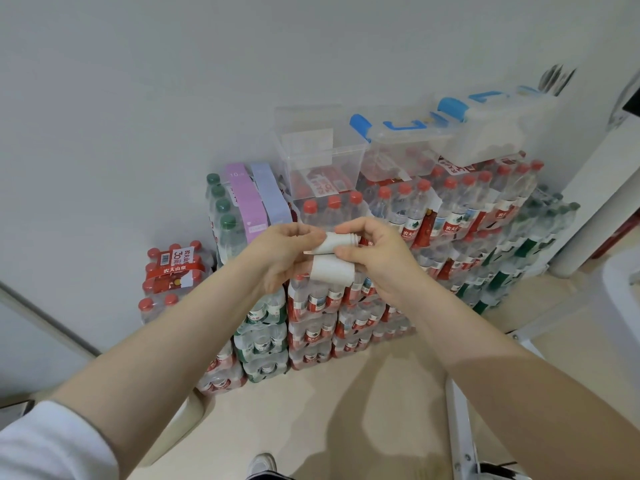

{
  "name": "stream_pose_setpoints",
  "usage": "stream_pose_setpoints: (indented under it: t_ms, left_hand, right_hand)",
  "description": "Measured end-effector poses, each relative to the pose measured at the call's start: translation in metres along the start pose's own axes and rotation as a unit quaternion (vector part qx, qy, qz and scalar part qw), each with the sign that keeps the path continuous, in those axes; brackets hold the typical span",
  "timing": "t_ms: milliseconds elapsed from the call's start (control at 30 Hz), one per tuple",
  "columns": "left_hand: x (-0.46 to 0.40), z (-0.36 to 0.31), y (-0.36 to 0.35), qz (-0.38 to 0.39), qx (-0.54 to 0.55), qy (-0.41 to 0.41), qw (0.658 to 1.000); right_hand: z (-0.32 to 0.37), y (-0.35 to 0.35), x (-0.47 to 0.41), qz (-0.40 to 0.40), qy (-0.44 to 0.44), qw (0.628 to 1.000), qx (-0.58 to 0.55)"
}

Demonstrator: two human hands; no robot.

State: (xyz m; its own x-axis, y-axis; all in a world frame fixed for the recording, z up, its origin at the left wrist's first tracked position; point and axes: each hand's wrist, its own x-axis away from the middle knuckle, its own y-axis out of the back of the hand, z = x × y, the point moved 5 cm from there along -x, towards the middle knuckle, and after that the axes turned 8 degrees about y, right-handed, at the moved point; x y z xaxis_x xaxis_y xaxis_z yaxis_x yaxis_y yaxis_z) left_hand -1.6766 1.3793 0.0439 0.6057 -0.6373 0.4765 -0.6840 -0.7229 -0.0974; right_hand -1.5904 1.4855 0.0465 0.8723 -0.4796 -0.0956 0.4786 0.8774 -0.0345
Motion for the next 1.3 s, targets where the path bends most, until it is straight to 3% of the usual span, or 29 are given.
stream_pose_setpoints:
  t_ms: [233,367,533,700,833,900,1000,1067,1100,1300]
  left_hand:
    - [0.001,-0.008,0.002,-0.027,0.007,-0.081,0.996]
    - [0.003,-0.008,0.0,-0.008,-0.012,-0.071,0.997]
    - [0.004,0.001,-0.003,0.054,0.031,0.044,0.997]
    - [0.001,0.005,-0.002,0.058,0.058,0.072,0.994]
    - [0.001,0.002,0.0,0.024,0.049,-0.014,0.998]
    - [0.002,-0.006,0.004,-0.038,-0.11,-0.127,0.985]
    - [0.01,-0.02,-0.001,-0.095,-0.367,-0.303,0.874]
    - [0.013,-0.024,-0.006,-0.079,-0.439,-0.39,0.806]
    - [0.013,-0.026,-0.005,-0.08,-0.447,-0.398,0.797]
    - [-0.008,-0.047,0.019,-0.16,-0.372,-0.344,0.847]
  right_hand:
    - [-0.016,-0.003,0.0,-0.005,-0.142,0.988,-0.054]
    - [-0.013,0.0,-0.004,-0.023,-0.098,0.992,-0.071]
    - [-0.009,0.004,-0.004,0.018,-0.048,0.994,-0.093]
    - [-0.006,0.003,-0.005,0.05,0.026,0.998,-0.007]
    - [-0.002,0.002,-0.006,0.084,0.046,0.995,0.004]
    - [-0.006,0.004,-0.007,0.095,0.018,0.995,-0.018]
    - [-0.006,0.012,-0.011,0.088,0.046,0.989,0.111]
    - [0.004,0.014,-0.016,0.098,0.124,0.96,0.23]
    - [0.009,0.013,-0.019,0.107,0.152,0.947,0.26]
    - [0.014,-0.008,-0.051,0.154,0.203,0.9,0.354]
